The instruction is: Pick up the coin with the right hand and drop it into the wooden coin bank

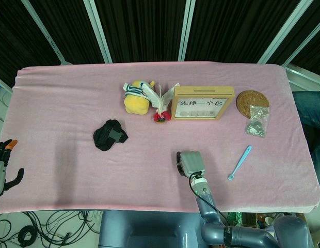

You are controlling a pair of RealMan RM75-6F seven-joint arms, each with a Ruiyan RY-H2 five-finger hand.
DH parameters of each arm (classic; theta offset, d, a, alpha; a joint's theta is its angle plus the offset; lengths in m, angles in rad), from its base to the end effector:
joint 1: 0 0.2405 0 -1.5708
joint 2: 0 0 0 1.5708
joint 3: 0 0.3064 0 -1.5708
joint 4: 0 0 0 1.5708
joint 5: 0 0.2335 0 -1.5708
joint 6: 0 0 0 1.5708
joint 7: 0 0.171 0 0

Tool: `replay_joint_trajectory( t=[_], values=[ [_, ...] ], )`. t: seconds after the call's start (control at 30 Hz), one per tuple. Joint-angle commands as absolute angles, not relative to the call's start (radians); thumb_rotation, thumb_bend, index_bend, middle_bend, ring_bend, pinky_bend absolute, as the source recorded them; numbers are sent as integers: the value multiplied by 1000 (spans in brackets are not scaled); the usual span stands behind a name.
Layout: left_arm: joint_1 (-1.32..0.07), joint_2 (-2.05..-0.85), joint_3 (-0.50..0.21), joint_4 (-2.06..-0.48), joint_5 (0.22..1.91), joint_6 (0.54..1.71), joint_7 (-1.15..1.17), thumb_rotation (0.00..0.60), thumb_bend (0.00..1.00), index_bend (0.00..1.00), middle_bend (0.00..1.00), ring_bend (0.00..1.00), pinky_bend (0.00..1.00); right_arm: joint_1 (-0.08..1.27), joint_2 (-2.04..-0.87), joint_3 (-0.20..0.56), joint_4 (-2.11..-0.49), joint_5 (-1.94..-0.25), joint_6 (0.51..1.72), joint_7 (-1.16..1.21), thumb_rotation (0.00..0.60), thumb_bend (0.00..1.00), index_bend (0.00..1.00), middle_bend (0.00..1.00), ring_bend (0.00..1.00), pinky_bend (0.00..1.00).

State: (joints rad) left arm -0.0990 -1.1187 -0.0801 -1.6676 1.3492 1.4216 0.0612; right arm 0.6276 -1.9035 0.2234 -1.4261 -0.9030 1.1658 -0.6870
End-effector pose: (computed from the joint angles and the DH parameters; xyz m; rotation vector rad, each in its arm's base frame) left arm -0.3741 0.2234 0.1572 -1.2921 -0.9866 -0.8237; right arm -0.1678 -0.3481 -0.1408 1.6665 -1.1008 0.7967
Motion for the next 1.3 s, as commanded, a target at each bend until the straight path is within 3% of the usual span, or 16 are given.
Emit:
replay_joint_trajectory(
  t=[0.03,0.97,1.3],
  values=[
    [-99,-1119,-80,-1667,1348,1421,61,600,405,96,48,0,0,629,-1903,224,-1427,-903,1166,-689,600,367,543,841,864,802],
    [-100,-1117,-81,-1673,1344,1419,65,600,405,96,48,0,0,641,-1903,225,-1435,-890,1171,-701,600,374,583,841,865,802],
    [-100,-1115,-79,-1677,1343,1416,65,600,406,96,46,0,0,640,-1899,226,-1444,-904,1177,-685,600,407,656,846,868,802]
  ],
)
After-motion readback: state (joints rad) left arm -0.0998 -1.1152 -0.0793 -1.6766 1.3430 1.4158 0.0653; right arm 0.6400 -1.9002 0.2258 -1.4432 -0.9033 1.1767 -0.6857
